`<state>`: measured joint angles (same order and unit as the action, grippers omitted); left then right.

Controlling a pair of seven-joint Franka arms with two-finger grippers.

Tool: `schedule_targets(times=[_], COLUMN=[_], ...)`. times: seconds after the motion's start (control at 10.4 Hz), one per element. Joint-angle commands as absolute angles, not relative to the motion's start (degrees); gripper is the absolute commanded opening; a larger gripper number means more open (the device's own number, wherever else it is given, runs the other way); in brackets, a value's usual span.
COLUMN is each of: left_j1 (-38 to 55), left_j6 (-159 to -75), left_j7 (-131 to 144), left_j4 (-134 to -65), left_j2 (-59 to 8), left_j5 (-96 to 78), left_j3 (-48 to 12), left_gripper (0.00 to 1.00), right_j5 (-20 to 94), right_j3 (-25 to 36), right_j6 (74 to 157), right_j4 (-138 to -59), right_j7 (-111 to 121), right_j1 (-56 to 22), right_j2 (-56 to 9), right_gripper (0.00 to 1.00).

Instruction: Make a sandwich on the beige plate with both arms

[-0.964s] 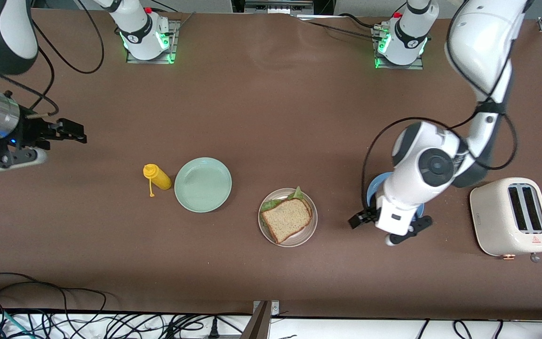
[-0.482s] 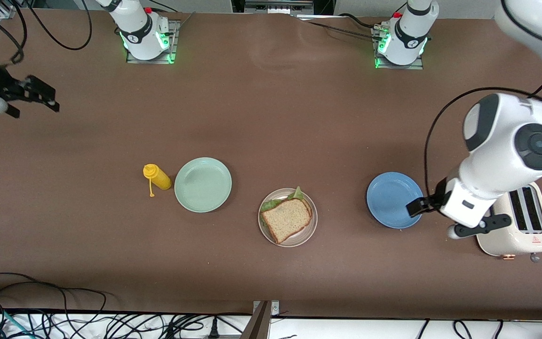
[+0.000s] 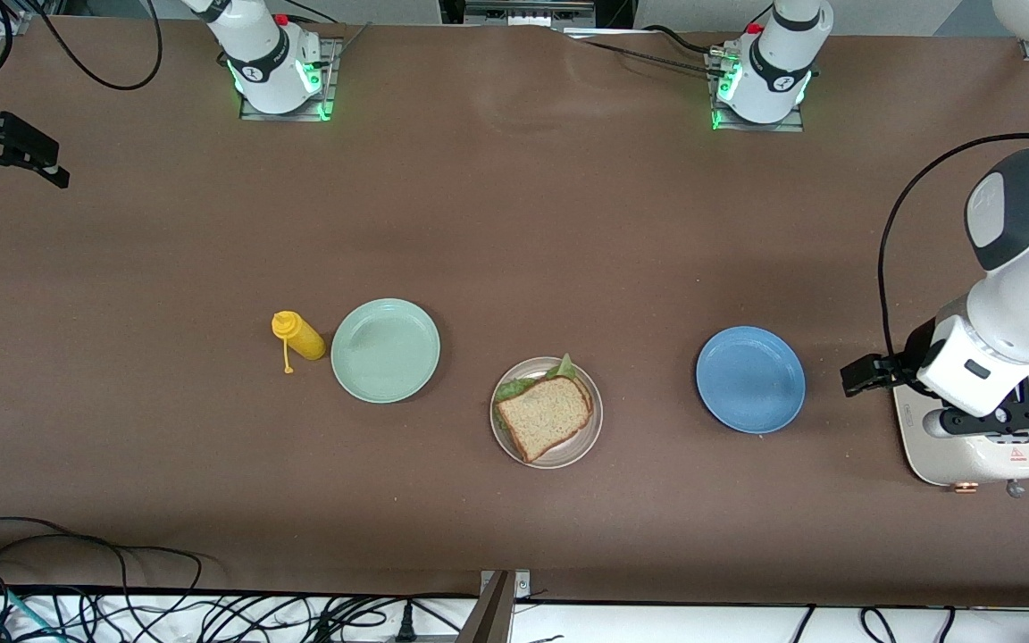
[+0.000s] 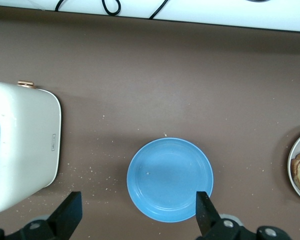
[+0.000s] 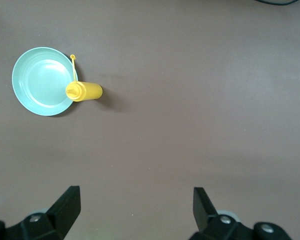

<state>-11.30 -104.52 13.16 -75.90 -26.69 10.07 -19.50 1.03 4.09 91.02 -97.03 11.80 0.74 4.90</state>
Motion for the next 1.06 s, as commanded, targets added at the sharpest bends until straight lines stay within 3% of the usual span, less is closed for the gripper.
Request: schedule_targets(times=[0.0,0.19,0.39,0.67,0.96], left_j1=[-13.09,-13.44,-15.02,-13.55,-5.91], left_j6=[-100.04,-97.30,-97.29,-97.29,-97.29], left_j7=[9.15,8.96,8.88,7.65,7.38], left_j4=[-74.02,-72.07,-72.07,-72.60,-73.21], left_j2=[-25.84,-25.67,-24.70,-23.73,-22.24], left_j5=[10.55,9.32,7.13,6.77,1.26], left_j3=[-20.21,-20.13,-20.13,-18.91,-8.20], left_gripper=[1.00,1.00,1.00,1.00,1.00], right_j5=[0.70,0.53,-0.09,-2.18,-3.25], right_j3=[2.90,2.81,2.81,2.64,2.11], right_j6=[86.75,87.71,95.75,96.77,95.81], right_j4=[-90.71,-91.58,-99.19,-99.41,-98.18], right_j7=[12.05,11.87,11.95,12.13,12.22], right_j1=[1.93,1.85,1.50,1.32,1.14], right_j2=[0.09,0.26,5.25,4.83,3.87], right_gripper=[1.00,1.00,1.00,1.00,1.00])
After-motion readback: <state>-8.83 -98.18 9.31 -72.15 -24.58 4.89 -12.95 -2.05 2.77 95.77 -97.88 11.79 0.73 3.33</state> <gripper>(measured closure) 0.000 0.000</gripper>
